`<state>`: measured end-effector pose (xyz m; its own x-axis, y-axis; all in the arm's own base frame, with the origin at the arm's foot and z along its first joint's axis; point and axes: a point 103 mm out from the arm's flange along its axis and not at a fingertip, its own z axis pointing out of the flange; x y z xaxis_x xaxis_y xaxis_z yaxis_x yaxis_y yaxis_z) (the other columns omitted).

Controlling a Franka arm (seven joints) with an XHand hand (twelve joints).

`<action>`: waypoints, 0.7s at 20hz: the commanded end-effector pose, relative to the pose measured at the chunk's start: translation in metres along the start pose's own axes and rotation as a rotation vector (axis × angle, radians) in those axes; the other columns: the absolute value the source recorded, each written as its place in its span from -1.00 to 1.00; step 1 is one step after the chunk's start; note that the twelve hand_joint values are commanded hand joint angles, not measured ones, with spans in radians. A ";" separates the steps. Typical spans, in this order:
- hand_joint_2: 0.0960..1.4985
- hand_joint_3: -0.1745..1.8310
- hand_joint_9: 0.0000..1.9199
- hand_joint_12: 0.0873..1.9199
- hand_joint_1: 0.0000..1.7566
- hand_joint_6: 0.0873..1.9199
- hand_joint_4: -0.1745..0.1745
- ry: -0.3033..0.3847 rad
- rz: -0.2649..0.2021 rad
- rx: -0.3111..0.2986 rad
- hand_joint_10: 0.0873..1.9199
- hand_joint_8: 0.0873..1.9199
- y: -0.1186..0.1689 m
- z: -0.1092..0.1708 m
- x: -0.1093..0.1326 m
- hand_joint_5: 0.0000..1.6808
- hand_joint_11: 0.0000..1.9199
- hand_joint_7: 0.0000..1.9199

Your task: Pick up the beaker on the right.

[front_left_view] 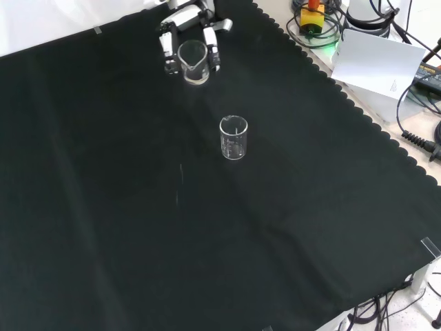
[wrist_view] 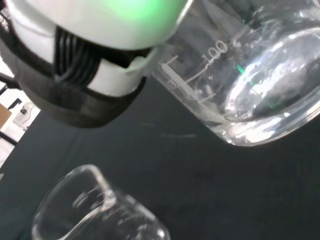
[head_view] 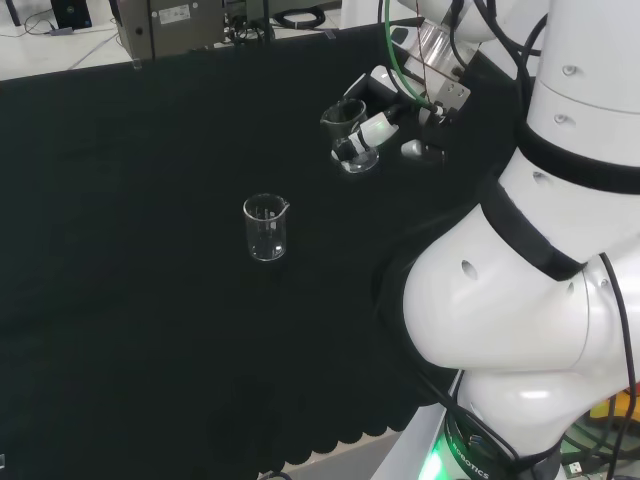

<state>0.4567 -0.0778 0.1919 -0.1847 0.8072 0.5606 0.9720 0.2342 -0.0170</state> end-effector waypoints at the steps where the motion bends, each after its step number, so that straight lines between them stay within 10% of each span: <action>1: -0.21 -0.28 0.91 -0.51 0.51 -0.98 -1.00 -0.029 -0.015 0.072 -1.00 -1.00 -0.027 0.004 0.028 0.80 0.58 0.66; 14: -0.21 -0.28 0.91 -0.51 0.51 -0.97 -1.00 -0.127 -0.045 0.169 -1.00 -1.00 -0.036 0.009 0.054 0.80 0.58 0.66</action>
<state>0.4220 -0.0470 0.2133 -0.2368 0.8238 0.5151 0.9469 0.3143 -0.0674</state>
